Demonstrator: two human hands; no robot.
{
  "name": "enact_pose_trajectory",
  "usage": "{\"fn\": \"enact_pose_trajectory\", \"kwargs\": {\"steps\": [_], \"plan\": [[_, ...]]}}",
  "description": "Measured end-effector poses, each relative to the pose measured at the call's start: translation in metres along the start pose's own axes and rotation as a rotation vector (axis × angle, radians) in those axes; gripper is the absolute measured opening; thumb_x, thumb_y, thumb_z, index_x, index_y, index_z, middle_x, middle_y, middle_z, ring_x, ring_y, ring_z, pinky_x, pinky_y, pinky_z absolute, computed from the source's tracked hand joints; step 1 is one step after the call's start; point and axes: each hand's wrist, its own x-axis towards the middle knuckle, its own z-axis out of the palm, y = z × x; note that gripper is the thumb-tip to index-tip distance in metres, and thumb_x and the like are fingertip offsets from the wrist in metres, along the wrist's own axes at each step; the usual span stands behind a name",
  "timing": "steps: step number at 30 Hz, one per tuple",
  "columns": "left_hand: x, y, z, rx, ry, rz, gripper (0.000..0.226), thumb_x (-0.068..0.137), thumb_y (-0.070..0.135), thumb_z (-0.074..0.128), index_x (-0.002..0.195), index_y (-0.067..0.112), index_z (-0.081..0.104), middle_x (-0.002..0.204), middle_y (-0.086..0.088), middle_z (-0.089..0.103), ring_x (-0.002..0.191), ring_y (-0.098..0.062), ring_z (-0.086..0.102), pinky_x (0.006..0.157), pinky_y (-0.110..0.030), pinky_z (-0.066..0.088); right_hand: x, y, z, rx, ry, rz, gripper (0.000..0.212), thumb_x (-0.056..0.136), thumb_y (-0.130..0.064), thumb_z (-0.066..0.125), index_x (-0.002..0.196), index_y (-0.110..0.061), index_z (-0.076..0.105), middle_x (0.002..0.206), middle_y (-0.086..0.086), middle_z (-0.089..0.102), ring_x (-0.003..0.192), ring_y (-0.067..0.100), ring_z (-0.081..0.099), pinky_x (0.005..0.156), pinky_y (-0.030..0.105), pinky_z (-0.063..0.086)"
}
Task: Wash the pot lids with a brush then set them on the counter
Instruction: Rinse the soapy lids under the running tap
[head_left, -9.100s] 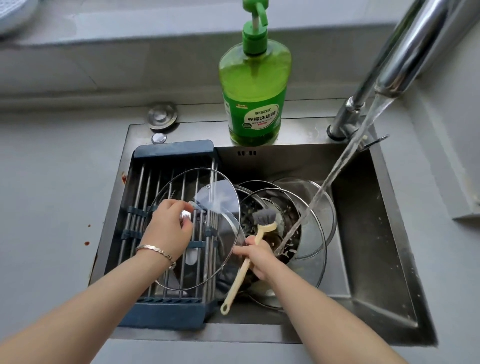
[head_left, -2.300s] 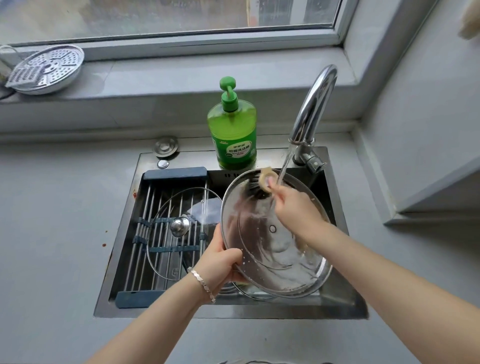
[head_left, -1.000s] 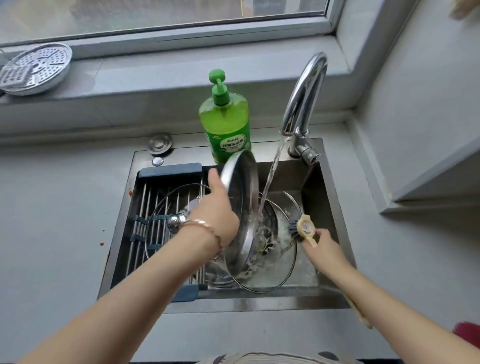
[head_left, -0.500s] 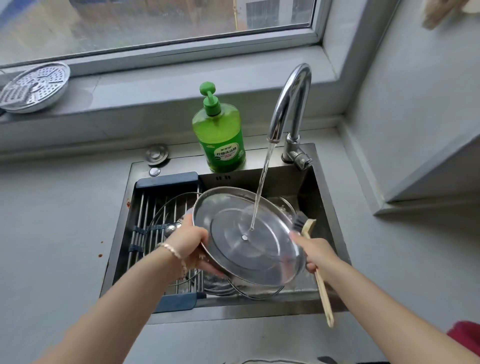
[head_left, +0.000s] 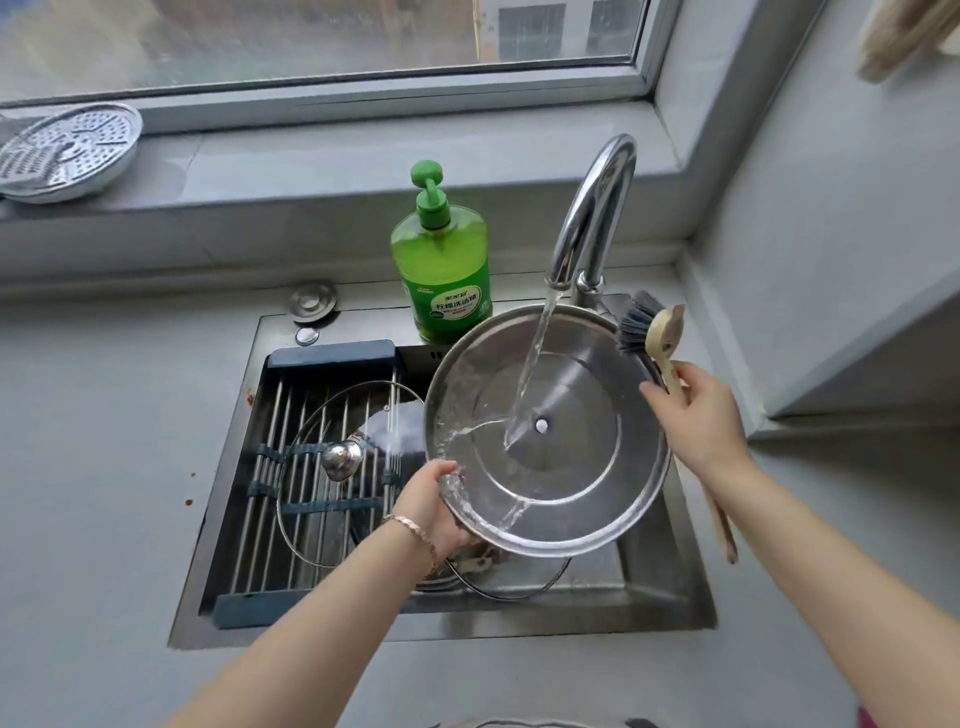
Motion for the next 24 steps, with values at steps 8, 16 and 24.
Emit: {"fn": "enact_pose_trajectory", "kwargs": {"steps": [8,16,24], "plan": [[-0.032,0.031,-0.006,0.517,0.141,0.678,0.009,0.095,0.008,0.043,0.089,0.013,0.048,0.077,-0.004,0.059,0.063,-0.008,0.061,0.059,-0.026,0.052,-0.017,0.036,0.052,0.227,-0.076,0.308,0.024,0.090,-0.011,0.057,0.114,-0.008,0.053,0.102,0.009,0.060,0.099,0.026,0.057,0.087,0.035,0.044],[-0.033,0.069,-0.015,0.831,0.269,0.747,0.018,0.094,0.020,0.046,0.080,0.009,0.047,0.068,-0.003,0.041,0.059,-0.018,0.041,0.053,-0.027,0.035,-0.045,0.041,0.078,0.188,-0.359,0.508,0.007,0.092,-0.007,0.050,0.095,-0.005,0.056,0.080,0.011,0.053,0.063,0.019,0.048,0.052,0.026,0.038],[0.001,0.029,-0.033,0.928,0.299,0.352,0.040,0.098,0.020,0.039,0.134,0.003,0.039,0.095,-0.008,0.056,0.072,-0.023,0.059,0.052,-0.036,0.057,-0.008,0.023,0.017,-0.057,-0.246,0.400,0.020,0.079,-0.002,0.052,0.063,-0.010,0.045,0.055,0.009,0.042,0.050,0.021,0.041,0.049,0.028,0.031]]}}
